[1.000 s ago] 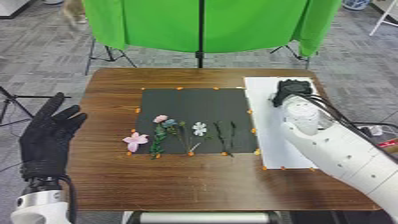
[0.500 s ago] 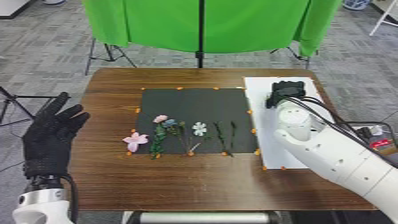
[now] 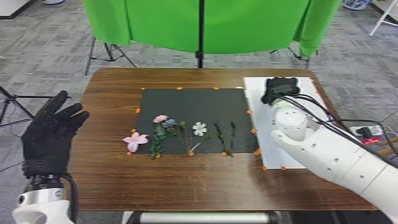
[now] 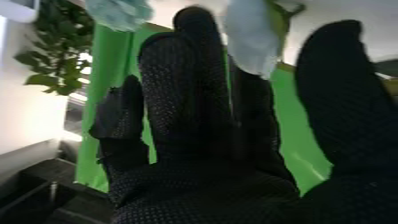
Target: Arrange flowers
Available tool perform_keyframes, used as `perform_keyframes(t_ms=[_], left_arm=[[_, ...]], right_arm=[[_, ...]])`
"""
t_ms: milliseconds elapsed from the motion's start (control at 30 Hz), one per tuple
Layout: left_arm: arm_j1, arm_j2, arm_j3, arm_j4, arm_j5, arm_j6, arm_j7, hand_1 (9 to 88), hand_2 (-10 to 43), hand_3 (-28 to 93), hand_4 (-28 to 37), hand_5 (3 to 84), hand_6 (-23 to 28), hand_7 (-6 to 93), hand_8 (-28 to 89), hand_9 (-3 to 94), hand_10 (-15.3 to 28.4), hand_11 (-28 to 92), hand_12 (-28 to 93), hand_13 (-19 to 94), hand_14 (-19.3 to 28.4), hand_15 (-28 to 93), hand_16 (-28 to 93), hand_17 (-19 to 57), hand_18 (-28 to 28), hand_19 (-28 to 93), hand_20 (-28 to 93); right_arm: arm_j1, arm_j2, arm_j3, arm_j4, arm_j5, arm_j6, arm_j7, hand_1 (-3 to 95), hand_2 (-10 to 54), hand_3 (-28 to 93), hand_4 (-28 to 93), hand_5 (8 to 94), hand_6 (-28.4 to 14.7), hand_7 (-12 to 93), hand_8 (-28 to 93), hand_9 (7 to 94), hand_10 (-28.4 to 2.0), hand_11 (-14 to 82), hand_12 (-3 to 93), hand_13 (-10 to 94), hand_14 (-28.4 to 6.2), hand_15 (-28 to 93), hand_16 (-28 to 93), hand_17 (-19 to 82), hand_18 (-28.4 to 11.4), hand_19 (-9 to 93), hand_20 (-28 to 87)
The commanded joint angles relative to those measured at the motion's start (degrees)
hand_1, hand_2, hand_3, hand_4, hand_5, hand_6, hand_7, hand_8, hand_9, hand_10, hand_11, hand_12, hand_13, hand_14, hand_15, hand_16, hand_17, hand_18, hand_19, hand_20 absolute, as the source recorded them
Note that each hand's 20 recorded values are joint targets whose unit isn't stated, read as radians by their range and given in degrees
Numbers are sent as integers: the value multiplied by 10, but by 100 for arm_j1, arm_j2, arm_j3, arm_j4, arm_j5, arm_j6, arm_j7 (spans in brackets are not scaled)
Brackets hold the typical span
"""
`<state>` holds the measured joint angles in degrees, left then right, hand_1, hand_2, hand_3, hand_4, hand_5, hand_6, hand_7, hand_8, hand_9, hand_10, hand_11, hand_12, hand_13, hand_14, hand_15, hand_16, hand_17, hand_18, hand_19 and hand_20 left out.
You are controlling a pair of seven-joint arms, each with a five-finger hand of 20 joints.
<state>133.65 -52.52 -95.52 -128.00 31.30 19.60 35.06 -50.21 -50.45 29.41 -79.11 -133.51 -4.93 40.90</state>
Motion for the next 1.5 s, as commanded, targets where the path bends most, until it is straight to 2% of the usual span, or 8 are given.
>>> perform_keyframes(t_ms=[33, 233, 467, 733, 1067, 1233, 1267, 1500], left_arm=[[5, -14, 26, 50, -18, 23, -22, 252, 79, 743, -221, 363, 93, 139, -81, 343, 203, 357, 151, 243, 245, 641, -90, -74, 208, 489, 351], [110, -6, -4, 18, -60, 67, 88, 252, 79, 743, -222, 364, 93, 138, -82, 344, 203, 356, 151, 242, 246, 641, -90, -74, 208, 489, 351], [262, 71, -70, -47, -143, 154, 206, 252, 79, 743, -222, 364, 93, 138, -81, 346, 203, 356, 151, 243, 246, 641, -90, -74, 208, 489, 350], [268, 39, -96, -66, -118, 140, 164, 252, 79, 742, -222, 365, 94, 140, -81, 345, 203, 356, 152, 243, 246, 641, -90, -74, 208, 489, 350], [170, -172, -119, -27, 43, 57, -94, 252, 80, 741, -222, 367, 94, 139, -81, 345, 203, 355, 151, 243, 246, 641, -89, -74, 207, 489, 350], [189, -182, -111, -22, 52, 36, -95, 251, 79, 743, -222, 366, 94, 140, -81, 345, 202, 355, 151, 243, 246, 641, -90, -74, 208, 489, 350], [170, -217, -130, -18, 93, 24, -172, 251, 80, 742, -222, 366, 94, 140, -81, 345, 203, 355, 151, 243, 246, 641, -90, -74, 208, 489, 350], [241, -165, -116, -31, 31, 74, -108, 252, 80, 742, -222, 367, 94, 139, -82, 345, 203, 355, 151, 243, 245, 641, -89, -74, 208, 488, 350]], right_arm=[[-225, -261, 445, 12, 281, -757, 36, 443, -95, 717, -283, 675, 63, 131, -136, 813, -95, 265, 171, 701, -73, 679, 144, 275, -261, 880, 469], [-200, -102, 239, 34, 152, 63, -98, 589, -95, 613, -283, 862, 45, 128, -17, 931, -48, 92, 288, 800, -21, 560, 222, 329, -217, 891, 428], [-293, 214, 433, -790, 478, 986, -274, 636, -95, 593, -283, 892, 25, 129, -3, 937, -34, 143, 278, 838, -4, 543, 250, 355, -190, 909, 410], [-803, 158, 721, -1778, 360, 438, -1220, 600, -95, 653, -283, 889, 22, 129, 3, 937, -38, 144, 283, 833, -7, 549, 263, 352, -190, 912, 403], [-1131, -196, 671, -1874, 136, -31, -1576, 561, -95, 694, -283, 838, 36, 123, -16, 937, -47, 110, 307, 796, -15, 571, 255, 328, -192, 910, 398], [-1219, -174, 694, -1885, -130, -312, -1716, 539, -95, 691, -283, 799, 40, 119, -28, 919, -56, 106, 321, 764, -28, 593, 252, 305, -201, 908, 404], [-1273, -168, 731, -1912, -190, -380, -1700, 530, -95, 694, -283, 790, 40, 122, -31, 911, -57, 116, 321, 754, -32, 607, 240, 297, -204, 908, 409], [-1459, -39, 937, -2107, -628, -769, -1869, 400, -95, 765, -283, 679, 35, 136, -124, 794, -90, 344, 224, 666, -69, 742, 158, 250, -215, 905, 473]])
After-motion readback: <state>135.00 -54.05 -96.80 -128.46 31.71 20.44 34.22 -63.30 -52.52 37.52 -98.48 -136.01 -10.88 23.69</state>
